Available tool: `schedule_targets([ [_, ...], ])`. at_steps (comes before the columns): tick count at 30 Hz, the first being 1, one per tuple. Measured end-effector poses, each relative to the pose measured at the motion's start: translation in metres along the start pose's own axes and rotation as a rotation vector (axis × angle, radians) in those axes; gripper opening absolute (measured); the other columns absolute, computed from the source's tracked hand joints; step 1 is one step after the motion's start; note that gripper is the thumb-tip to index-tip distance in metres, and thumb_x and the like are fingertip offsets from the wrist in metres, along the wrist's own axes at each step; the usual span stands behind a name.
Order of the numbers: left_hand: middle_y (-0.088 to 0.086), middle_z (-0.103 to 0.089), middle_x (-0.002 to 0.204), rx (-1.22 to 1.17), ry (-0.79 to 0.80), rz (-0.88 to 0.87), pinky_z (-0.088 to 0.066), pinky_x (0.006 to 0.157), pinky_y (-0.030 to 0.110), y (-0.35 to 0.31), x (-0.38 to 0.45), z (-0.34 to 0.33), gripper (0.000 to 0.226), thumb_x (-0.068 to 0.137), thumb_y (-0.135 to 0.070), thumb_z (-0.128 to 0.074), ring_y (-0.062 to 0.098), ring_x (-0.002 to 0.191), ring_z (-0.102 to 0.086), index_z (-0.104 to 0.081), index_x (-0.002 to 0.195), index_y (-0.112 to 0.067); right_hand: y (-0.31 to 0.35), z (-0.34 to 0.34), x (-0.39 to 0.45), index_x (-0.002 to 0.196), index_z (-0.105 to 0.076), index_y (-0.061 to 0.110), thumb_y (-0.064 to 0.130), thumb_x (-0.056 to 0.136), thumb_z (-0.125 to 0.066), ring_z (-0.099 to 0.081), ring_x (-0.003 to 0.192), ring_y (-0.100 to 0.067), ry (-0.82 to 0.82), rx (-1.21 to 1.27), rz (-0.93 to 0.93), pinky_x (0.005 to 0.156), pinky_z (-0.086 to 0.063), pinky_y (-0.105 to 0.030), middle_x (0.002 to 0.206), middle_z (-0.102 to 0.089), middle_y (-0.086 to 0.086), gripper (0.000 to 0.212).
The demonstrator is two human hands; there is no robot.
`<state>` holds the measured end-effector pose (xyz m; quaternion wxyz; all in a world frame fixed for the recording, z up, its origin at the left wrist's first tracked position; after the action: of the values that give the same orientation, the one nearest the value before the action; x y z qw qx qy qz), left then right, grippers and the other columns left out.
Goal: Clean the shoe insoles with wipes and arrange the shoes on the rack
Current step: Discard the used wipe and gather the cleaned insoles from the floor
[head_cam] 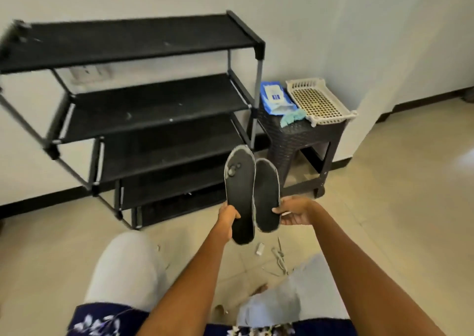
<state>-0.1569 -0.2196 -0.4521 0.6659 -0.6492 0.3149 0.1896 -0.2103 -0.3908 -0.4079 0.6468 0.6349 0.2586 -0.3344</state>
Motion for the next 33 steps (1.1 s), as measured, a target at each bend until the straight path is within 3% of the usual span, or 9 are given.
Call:
schedule_targets([
  [5, 0.013, -0.057, 0.125, -0.089, -0.038, -0.106, -0.046, 0.094, 0.042, -0.047, -0.036, 0.057, 0.057, 0.08, 0.015, -0.036, 0.036, 0.107, -0.053, -0.049, 0.13, -0.01, 0.033, -0.053, -0.022, 0.078, -0.055, 0.011, -0.001, 0.091, -0.054, -0.06, 0.072, -0.016, -0.038, -0.081, 0.09, 0.057, -0.052, -0.025, 0.08, -0.062, -0.005, 0.018],
  [8, 0.014, -0.058, 0.12, -0.17, -0.069, -0.179, -0.047, 0.089, 0.041, -0.084, -0.055, 0.092, 0.056, 0.083, 0.012, -0.034, 0.034, 0.102, -0.054, -0.049, 0.129, -0.015, 0.068, -0.084, -0.025, 0.081, -0.06, 0.014, 0.003, 0.091, -0.056, -0.06, 0.077, -0.016, -0.06, -0.146, 0.186, 0.065, -0.051, -0.026, 0.085, -0.064, -0.004, 0.016],
  [12, 0.015, -0.057, 0.108, -0.232, -0.128, -0.267, -0.047, 0.083, 0.04, -0.128, -0.064, 0.139, 0.047, 0.082, 0.011, -0.032, 0.031, 0.093, -0.052, -0.051, 0.121, -0.006, 0.123, -0.128, -0.037, 0.092, -0.059, 0.015, 0.005, 0.092, -0.055, -0.059, 0.071, -0.014, -0.02, -0.207, 0.293, 0.058, -0.049, -0.023, 0.086, -0.064, -0.003, 0.011],
  [16, 0.018, -0.057, 0.115, -0.251, -0.207, -0.317, -0.046, 0.08, 0.038, -0.167, -0.059, 0.184, 0.044, 0.086, 0.009, -0.032, 0.03, 0.093, -0.051, -0.05, 0.125, -0.002, 0.177, -0.17, -0.034, 0.096, -0.059, 0.013, 0.004, 0.094, -0.052, -0.06, 0.073, -0.014, -0.001, -0.264, 0.343, 0.06, -0.049, -0.024, 0.087, -0.064, -0.003, 0.011],
  [19, 0.016, -0.059, 0.107, -0.242, -0.251, -0.334, -0.045, 0.073, 0.035, -0.194, -0.049, 0.216, 0.04, 0.09, 0.008, -0.033, 0.027, 0.085, -0.052, -0.05, 0.125, 0.001, 0.211, -0.196, -0.023, 0.097, -0.06, 0.009, 0.003, 0.094, -0.052, -0.061, 0.077, -0.015, -0.013, -0.301, 0.355, 0.063, -0.051, -0.026, 0.095, -0.064, -0.007, 0.01],
  [24, 0.022, -0.05, 0.131, -0.107, -0.413, -0.361, -0.045, 0.095, 0.044, -0.226, -0.016, 0.284, 0.042, 0.093, -0.001, -0.037, 0.037, 0.115, -0.05, -0.038, 0.136, -0.003, 0.262, -0.232, 0.005, 0.097, -0.058, 0.005, 0.0, 0.094, -0.05, -0.058, 0.073, -0.015, -0.055, -0.326, 0.371, 0.062, -0.051, -0.026, 0.095, -0.06, -0.009, 0.01],
  [26, 0.021, -0.05, 0.129, 0.008, -0.477, -0.375, -0.044, 0.095, 0.043, -0.239, -0.005, 0.31, 0.037, 0.096, -0.005, -0.038, 0.037, 0.115, -0.05, -0.038, 0.132, -0.003, 0.28, -0.248, 0.022, 0.093, -0.059, 0.005, 0.0, 0.093, -0.051, -0.058, 0.078, -0.017, -0.051, -0.324, 0.378, 0.071, -0.052, -0.03, 0.1, -0.059, -0.011, 0.01],
  [28, 0.02, -0.049, 0.128, 0.155, -0.525, -0.369, -0.041, 0.091, 0.039, -0.251, 0.008, 0.329, 0.034, 0.098, -0.007, -0.037, 0.036, 0.117, -0.048, -0.037, 0.132, -0.001, 0.296, -0.268, 0.039, 0.102, -0.06, 0.001, -0.001, 0.093, -0.051, -0.059, 0.087, -0.02, -0.034, -0.312, 0.386, 0.078, -0.05, -0.031, 0.103, -0.059, -0.012, 0.013],
  [33, 0.022, -0.051, 0.124, 0.338, -0.589, -0.352, -0.045, 0.097, 0.042, -0.273, 0.037, 0.355, 0.038, 0.097, -0.007, -0.041, 0.036, 0.114, -0.052, -0.034, 0.133, 0.002, 0.323, -0.309, 0.071, 0.114, -0.057, -0.002, -0.001, 0.093, -0.051, -0.06, 0.088, -0.022, 0.029, -0.307, 0.373, 0.078, -0.051, -0.032, 0.105, -0.06, -0.015, 0.022],
])
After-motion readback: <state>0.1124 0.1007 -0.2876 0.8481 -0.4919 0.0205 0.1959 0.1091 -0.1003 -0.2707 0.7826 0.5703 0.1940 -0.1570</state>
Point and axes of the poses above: each hand's wrist, its own x-axis towards the middle knuckle, its own z-axis out of the back of the hand, y = z × x, the point moved 5 cm from there along x, towards the middle knuckle
